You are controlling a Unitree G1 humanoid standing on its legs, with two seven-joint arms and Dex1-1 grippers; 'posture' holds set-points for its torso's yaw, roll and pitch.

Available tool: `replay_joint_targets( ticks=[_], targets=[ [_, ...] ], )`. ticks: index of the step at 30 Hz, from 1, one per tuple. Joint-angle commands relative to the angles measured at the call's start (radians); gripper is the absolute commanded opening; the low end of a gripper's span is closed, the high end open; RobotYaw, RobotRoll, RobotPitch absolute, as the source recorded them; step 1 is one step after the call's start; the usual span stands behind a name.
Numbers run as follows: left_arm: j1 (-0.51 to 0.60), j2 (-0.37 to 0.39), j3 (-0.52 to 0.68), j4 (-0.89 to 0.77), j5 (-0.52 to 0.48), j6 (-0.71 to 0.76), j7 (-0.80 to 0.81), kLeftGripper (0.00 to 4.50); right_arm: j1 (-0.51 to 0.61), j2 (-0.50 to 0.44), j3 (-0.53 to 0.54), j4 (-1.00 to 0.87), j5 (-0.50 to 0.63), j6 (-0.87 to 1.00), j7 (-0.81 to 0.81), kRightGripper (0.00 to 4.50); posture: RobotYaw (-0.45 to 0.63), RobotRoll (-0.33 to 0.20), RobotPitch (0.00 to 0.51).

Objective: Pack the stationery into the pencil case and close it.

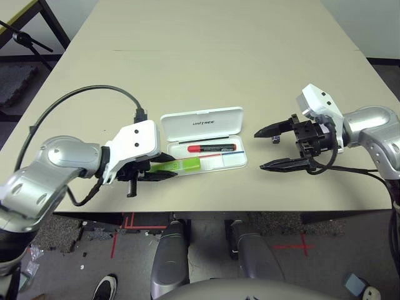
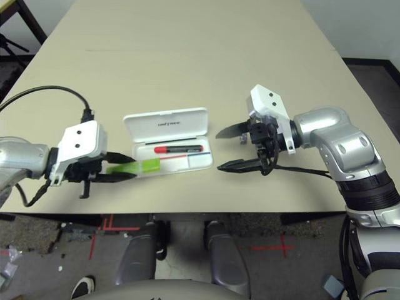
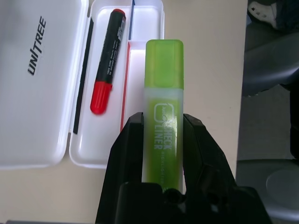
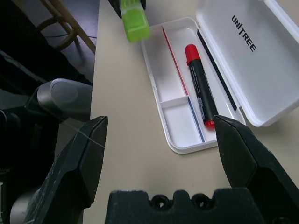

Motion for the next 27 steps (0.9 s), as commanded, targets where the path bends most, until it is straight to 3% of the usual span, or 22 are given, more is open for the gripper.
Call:
replay_joint_targets(
  ticks=[1, 12, 27],
  targets=[
    [-0.032, -0.031, -0.061, 0.021, 0.038, 0.006, 0.013, 1.08, 0.006, -0.006, 0.015, -0.006, -0.012, -0.008, 0.008, 4.50, 0.02, 0.000, 0.190],
    [-0.146, -0.173, -0.234, 0.133, 0.181, -0.047, 0.025, 1.08, 0.021, -0.007, 0.016, -0.009, -0.027, -0.017, 0.010, 4.50, 0.00, 0.000, 0.191],
    [-0.173, -0.219, -0.265, 0.200, 0.251, -0.084, -0.012, 1.08, 0.037, -0.012, 0.009, -0.019, -0.031, -0.016, 0.003, 4.50, -0.01, 0.000, 0.193]
  ],
)
